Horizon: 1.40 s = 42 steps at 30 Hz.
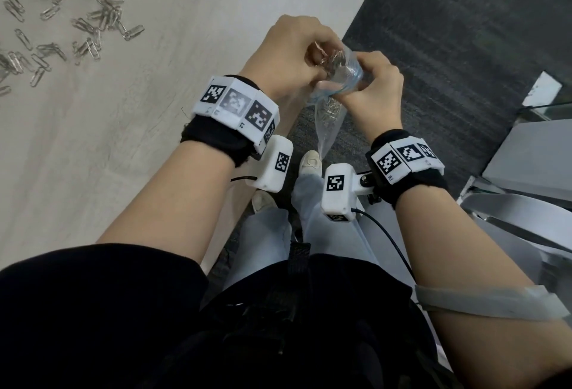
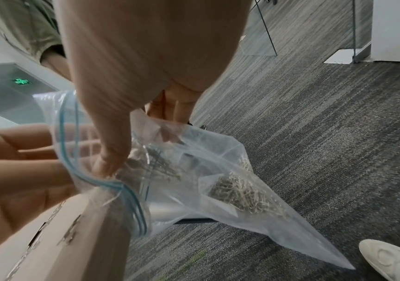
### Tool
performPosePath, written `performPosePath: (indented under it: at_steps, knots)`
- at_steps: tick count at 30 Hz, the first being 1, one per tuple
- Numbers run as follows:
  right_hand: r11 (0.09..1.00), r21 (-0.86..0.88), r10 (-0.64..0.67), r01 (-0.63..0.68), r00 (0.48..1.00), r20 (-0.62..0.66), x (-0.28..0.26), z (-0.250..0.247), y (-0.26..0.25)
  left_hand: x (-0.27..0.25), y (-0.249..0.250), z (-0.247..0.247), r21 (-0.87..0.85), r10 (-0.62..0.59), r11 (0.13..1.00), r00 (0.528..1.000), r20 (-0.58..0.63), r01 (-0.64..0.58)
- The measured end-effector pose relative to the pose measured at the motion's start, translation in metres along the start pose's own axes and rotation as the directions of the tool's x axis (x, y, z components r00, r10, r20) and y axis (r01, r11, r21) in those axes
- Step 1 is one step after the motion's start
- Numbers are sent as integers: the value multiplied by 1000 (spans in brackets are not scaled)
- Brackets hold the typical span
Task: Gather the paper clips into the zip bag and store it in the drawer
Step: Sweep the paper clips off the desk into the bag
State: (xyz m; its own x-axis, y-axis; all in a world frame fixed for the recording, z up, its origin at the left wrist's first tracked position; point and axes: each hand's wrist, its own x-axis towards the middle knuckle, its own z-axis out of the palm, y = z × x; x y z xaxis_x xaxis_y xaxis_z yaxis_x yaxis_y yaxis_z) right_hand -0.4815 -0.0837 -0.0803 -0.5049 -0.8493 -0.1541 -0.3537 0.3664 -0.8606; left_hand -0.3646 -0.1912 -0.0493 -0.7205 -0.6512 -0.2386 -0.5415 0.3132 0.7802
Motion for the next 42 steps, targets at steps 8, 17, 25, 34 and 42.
performPosePath:
  at_steps: [8,17,25,34,42]
  knots:
    - [1000,-21,0,-1,1000,-26,0,1,1,-1,-8,-4,175,38,984,993,-114,-18]
    - [1000,-19,-17,17,1000,-17,-2,2,-2,-6,-10,-13,137,-110,984,993,-42,115]
    - [999,-44,3,-3,1000,-6,-1,2,-1,-5,-2,0,17,9,1000,1000,-26,-9]
    - [1000,-3,-6,6,1000,-1,-3,1,1,-30,-31,-38,-8,-221,975,968,-121,221]
    - [1000,-21,-20,19,1000,-13,-3,1,2,-18,-16,-16,50,-168,983,975,-144,177]
